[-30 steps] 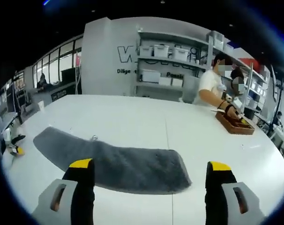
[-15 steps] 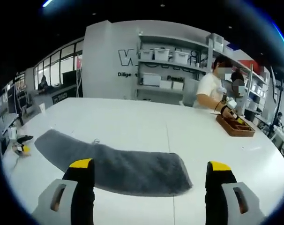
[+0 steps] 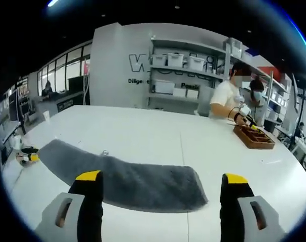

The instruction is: Open the folded towel by lifting each exposed corner and separating the folded layers until the towel lies flat within the target outline without major curled edges

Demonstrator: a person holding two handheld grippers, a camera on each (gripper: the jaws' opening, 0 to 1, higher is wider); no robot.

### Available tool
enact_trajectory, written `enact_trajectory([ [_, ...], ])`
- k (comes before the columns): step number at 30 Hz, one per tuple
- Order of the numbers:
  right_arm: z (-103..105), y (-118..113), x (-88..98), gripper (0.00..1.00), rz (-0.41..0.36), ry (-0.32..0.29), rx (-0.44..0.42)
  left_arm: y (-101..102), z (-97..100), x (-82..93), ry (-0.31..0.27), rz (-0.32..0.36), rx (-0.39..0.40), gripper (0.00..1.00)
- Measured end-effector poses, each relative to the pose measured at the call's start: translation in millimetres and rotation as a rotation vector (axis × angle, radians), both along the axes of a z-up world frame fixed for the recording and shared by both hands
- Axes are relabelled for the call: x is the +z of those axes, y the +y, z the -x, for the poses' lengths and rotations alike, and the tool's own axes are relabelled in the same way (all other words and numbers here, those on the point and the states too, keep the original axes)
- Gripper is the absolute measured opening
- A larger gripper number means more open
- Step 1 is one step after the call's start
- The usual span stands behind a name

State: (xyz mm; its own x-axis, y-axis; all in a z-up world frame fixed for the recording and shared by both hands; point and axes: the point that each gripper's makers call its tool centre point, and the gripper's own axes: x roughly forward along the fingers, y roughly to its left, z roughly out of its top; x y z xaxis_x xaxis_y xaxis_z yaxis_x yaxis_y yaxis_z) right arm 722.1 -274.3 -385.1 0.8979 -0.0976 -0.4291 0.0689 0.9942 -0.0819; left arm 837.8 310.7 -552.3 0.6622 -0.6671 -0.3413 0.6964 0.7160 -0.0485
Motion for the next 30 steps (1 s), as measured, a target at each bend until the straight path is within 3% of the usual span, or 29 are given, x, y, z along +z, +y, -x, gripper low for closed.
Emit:
enact_trajectory([
  [5, 1.0, 3.6, -1.6, 0.96, -0.003, -0.002, 0.004, 4.3, -2.3, 0.3, -0.004, -0.004, 0.012, 0.26],
  [15, 0.4, 9.3, -5.1, 0.96, 0.001, 0.005, 0.012, 5.7, -6.8, 1.8, -0.054, -0.085, -0.004, 0.05],
  [22, 1.7, 13.2, -8.4, 0.95, 0.001, 0.009, 0.016, 9.1, -8.4, 0.0, -0.036, -0.079, 0.005, 0.02],
  [30, -1.3, 13.5, -9.2, 0.95, 0.003, 0.015, 0.020, 20.1, -11.4, 0.2, -0.054, -0.143, 0.072, 0.02],
])
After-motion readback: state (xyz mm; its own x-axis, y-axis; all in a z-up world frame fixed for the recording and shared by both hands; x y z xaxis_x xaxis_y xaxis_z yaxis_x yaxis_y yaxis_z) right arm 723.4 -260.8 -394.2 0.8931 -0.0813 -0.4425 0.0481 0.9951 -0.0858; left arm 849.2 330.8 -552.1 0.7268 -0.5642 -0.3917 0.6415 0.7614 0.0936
